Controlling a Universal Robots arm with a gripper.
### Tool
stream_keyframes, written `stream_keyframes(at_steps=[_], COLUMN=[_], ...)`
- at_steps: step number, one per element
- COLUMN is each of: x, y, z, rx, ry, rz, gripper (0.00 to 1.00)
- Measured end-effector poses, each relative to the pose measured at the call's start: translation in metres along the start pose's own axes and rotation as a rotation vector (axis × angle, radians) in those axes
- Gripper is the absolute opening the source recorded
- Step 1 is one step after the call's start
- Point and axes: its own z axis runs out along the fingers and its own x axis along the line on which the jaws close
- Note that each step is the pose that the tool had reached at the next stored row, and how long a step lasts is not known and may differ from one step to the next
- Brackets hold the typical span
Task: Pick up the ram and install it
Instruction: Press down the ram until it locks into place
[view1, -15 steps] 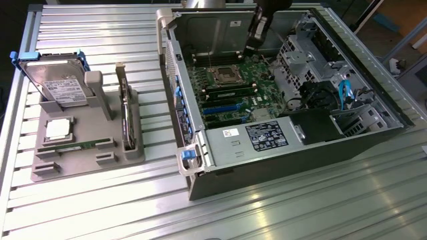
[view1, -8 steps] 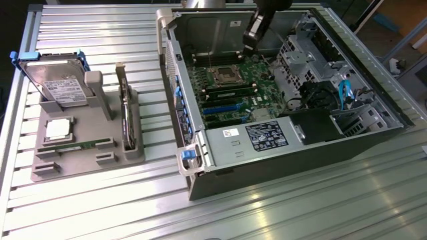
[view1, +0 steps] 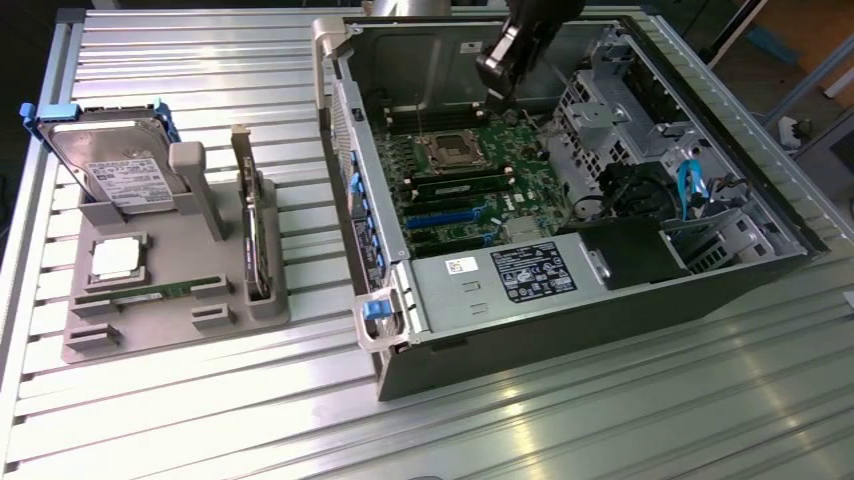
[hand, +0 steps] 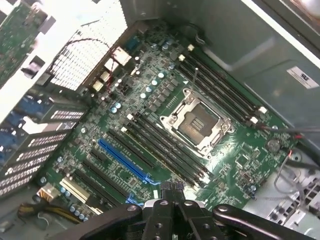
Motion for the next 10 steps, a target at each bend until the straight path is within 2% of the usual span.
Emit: stream_keyframes(at_steps=[10], x=[0.0000], y=[0.0000], z=[0.0003], rx=[0.0046], ry=[-0.0008], rz=[0.199], gripper=[0.11])
